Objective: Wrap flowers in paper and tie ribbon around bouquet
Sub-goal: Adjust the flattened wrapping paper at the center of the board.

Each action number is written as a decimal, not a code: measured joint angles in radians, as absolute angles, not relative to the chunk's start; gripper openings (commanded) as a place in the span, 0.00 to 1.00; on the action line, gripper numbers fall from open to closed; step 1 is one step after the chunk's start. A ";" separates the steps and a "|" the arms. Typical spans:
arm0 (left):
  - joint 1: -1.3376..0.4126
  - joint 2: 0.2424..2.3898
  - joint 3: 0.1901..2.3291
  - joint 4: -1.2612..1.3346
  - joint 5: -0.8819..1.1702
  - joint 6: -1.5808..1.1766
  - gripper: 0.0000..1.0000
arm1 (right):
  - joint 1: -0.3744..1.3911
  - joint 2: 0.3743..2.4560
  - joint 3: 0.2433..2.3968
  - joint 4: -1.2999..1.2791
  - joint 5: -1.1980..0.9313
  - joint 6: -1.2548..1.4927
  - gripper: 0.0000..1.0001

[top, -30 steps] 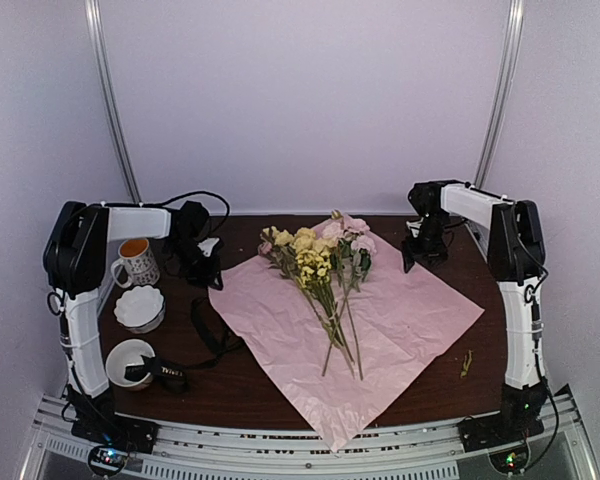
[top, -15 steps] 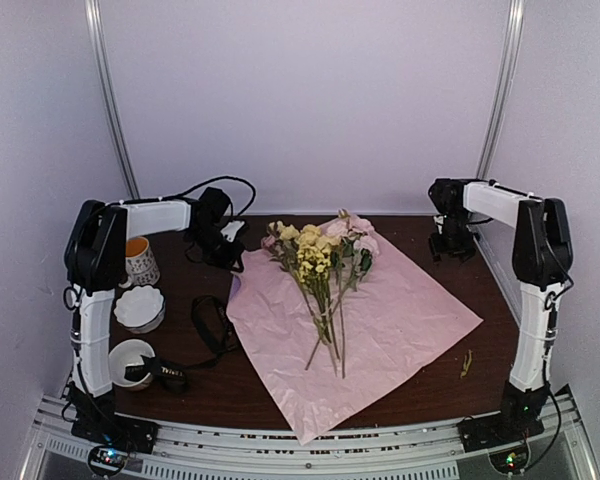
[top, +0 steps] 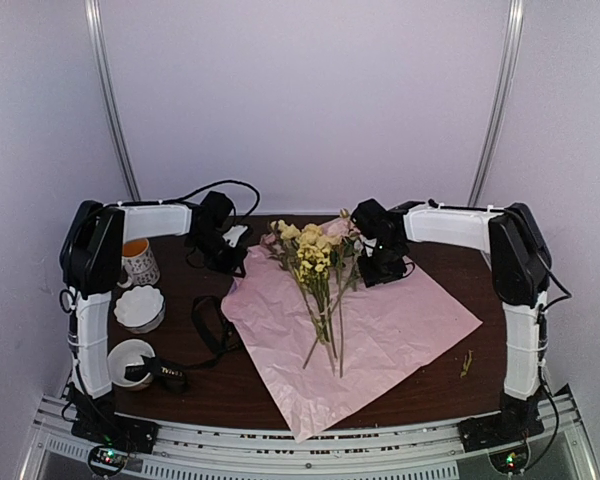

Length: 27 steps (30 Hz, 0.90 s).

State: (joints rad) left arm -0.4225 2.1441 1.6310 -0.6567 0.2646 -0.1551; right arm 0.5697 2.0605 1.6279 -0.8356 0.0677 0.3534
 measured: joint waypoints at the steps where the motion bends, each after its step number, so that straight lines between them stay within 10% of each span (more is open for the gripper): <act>1: -0.418 2.140 1.629 -0.657 0.259 -0.155 0.00 | 0.580 2.090 1.638 -0.836 0.067 0.361 0.44; 18: -0.405 2.103 1.547 -0.649 0.253 -0.155 0.02 | 0.670 2.266 1.900 -0.834 0.035 0.366 0.44; 24: -0.389 2.046 1.537 -0.664 0.207 -0.154 0.60 | 0.668 2.210 1.871 -0.833 0.041 0.331 0.49; 27: -0.366 1.983 1.537 -0.680 0.156 -0.139 0.66 | 0.673 2.057 1.703 -0.812 0.021 0.296 0.52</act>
